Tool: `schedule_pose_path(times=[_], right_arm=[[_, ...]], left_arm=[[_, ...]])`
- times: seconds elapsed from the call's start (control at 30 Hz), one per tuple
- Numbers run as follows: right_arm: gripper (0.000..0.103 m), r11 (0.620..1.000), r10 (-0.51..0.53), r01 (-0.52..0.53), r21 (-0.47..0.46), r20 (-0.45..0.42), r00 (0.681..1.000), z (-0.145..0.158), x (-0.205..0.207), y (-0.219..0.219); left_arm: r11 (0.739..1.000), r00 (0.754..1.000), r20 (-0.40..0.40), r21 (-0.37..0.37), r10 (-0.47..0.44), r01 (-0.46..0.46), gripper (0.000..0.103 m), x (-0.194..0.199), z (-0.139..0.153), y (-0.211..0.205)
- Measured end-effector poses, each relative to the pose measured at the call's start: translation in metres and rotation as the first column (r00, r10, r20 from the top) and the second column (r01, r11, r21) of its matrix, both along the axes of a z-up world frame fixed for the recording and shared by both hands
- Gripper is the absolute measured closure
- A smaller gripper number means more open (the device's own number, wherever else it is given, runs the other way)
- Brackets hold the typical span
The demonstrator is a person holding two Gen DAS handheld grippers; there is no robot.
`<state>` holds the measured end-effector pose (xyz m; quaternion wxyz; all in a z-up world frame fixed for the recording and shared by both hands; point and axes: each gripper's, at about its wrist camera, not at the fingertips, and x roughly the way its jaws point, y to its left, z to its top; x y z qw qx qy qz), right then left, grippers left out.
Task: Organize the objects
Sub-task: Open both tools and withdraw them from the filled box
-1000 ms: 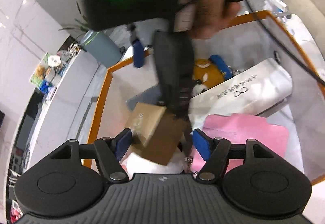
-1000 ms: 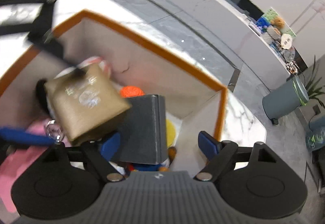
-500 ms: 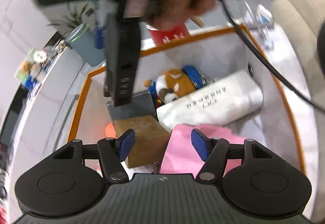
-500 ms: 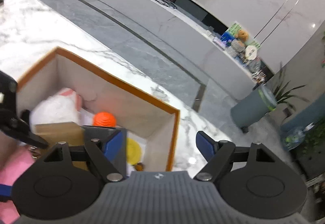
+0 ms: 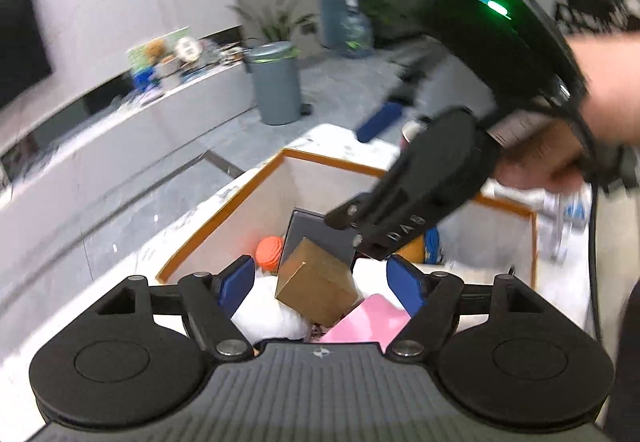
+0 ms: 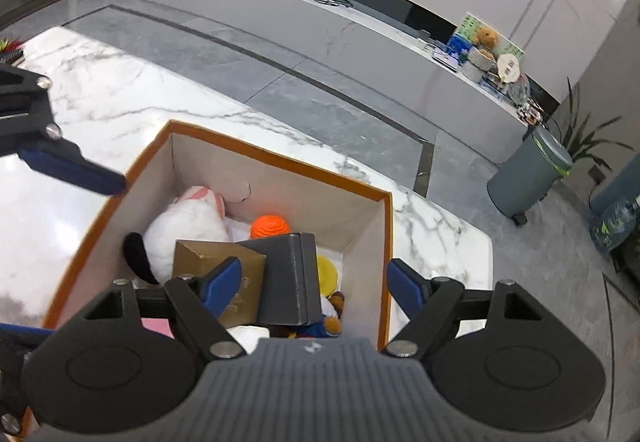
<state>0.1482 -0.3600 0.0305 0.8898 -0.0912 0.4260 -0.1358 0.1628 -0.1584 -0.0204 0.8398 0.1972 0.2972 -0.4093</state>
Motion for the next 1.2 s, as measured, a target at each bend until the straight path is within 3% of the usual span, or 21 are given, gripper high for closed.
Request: schedule_pose_path(times=[0.13, 0.23, 0.33, 0.37, 0.43, 0.57, 0.7, 0.8, 0.9, 0.97, 1.1, 1.2], right_arm=[[0.021, 0.998, -0.05, 0.049, 0.045, 0.017, 0.999, 0.01, -0.007, 0.005], [0.012, 0.992, -0.103, 0.099, 0.079, 0.04, 0.994, 0.018, -0.013, 0.008], [0.01, 0.98, -0.17, 0.161, 0.119, 0.067, 0.983, 0.027, -0.019, 0.013], [0.01, 0.975, -0.188, 0.176, 0.134, 0.082, 0.979, 0.032, -0.022, 0.016], [0.006, 0.966, -0.22, 0.199, 0.164, 0.121, 0.968, 0.041, -0.03, 0.02], [0.003, 0.958, -0.265, 0.233, 0.168, 0.201, 0.943, 0.058, -0.041, 0.035], [0.001, 0.952, -0.295, 0.26, 0.162, 0.262, 0.919, 0.069, -0.054, 0.052], [0.001, 0.936, -0.343, 0.303, 0.176, 0.283, 0.896, 0.072, -0.068, 0.058], [0.001, 0.909, -0.41, 0.357, 0.216, 0.303, 0.86, 0.07, -0.087, 0.057], [0.001, 0.884, -0.456, 0.392, 0.254, 0.286, 0.843, 0.061, -0.098, 0.053], [0.001, 0.862, -0.485, 0.42, 0.282, 0.221, 0.846, 0.04, -0.111, 0.048], [0.001, 0.85, -0.509, 0.453, 0.268, 0.194, 0.839, 0.025, -0.126, 0.046]], left_arm=[[0.995, 0.994, -0.074, -0.051, 0.084, -0.088, 0.014, 0.001, 0.013, 0.01], [0.983, 0.981, -0.109, -0.072, 0.162, -0.171, 0.014, 0.001, 0.02, 0.017], [0.966, 0.962, -0.162, -0.101, 0.222, -0.239, 0.008, 0.001, 0.027, 0.026], [0.964, 0.957, -0.182, -0.102, 0.226, -0.247, 0.001, 0.002, 0.029, 0.027], [0.966, 0.955, -0.212, -0.111, 0.208, -0.235, 0.0, 0.002, 0.033, 0.029], [0.955, 0.95, -0.192, -0.114, 0.248, -0.272, 0.0, -0.006, 0.034, 0.035], [0.951, 0.941, -0.171, -0.052, 0.292, -0.305, 0.0, -0.015, 0.023, 0.031], [0.918, 0.904, -0.187, -0.026, 0.384, -0.395, 0.0, -0.016, 0.014, 0.036], [0.887, 0.869, -0.246, -0.068, 0.43, -0.458, 0.0, -0.022, 0.004, 0.049], [0.887, 0.871, -0.245, -0.075, 0.426, -0.456, 0.0, -0.027, 0.002, 0.052], [0.903, 0.893, -0.144, 0.011, 0.427, -0.43, 0.0, -0.04, 0.003, 0.041], [0.894, 0.887, -0.113, 0.032, 0.448, -0.447, 0.0, -0.042, 0.005, 0.042]])
